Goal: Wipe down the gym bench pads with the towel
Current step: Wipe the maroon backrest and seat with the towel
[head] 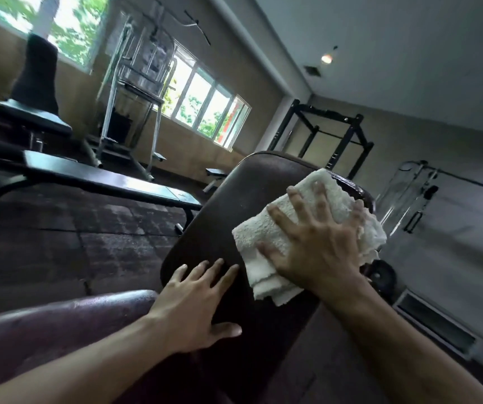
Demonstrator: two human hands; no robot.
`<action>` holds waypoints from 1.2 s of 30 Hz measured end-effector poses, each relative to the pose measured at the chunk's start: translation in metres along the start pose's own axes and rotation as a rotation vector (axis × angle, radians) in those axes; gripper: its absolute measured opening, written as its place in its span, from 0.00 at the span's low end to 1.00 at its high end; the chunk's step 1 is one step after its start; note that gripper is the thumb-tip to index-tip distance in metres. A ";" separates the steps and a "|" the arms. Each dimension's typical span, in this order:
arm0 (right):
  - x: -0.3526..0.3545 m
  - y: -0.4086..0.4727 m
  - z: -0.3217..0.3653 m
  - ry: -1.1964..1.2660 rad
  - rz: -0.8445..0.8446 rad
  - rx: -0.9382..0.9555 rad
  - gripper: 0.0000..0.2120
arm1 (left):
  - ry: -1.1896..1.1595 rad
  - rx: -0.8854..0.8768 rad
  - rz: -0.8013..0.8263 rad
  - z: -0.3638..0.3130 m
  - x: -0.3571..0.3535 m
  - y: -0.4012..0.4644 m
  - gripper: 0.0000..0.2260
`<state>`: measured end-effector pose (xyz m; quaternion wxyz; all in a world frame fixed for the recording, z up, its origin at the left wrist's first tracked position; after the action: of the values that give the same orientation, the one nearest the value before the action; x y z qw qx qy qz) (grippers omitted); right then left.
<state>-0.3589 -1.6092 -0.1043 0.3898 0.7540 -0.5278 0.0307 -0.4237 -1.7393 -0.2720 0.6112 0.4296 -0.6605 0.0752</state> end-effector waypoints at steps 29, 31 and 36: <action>-0.015 0.019 0.042 -0.035 0.041 -0.082 0.40 | -0.029 0.420 0.503 0.107 -0.047 -0.036 0.45; -0.016 0.026 0.044 0.004 0.025 -0.101 0.37 | -0.028 0.417 0.509 0.109 -0.048 -0.035 0.46; -0.024 -0.006 0.054 -0.015 -0.022 -0.010 0.32 | -0.058 0.416 0.500 0.112 -0.050 -0.034 0.47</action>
<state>-0.3838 -1.6233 -0.1562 0.3899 0.7580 -0.5226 0.0183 -0.4899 -1.8063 -0.3574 0.4537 0.3718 -0.7331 0.3441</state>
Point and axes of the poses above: each hand's wrist, its own y-axis towards the middle knuckle, its own x-axis out of the back of the hand, z = x × y, the point moved 3 cm from there along y, towards the middle knuckle, and after that the axes turned 4 degrees about -y, right-handed, at the moved point
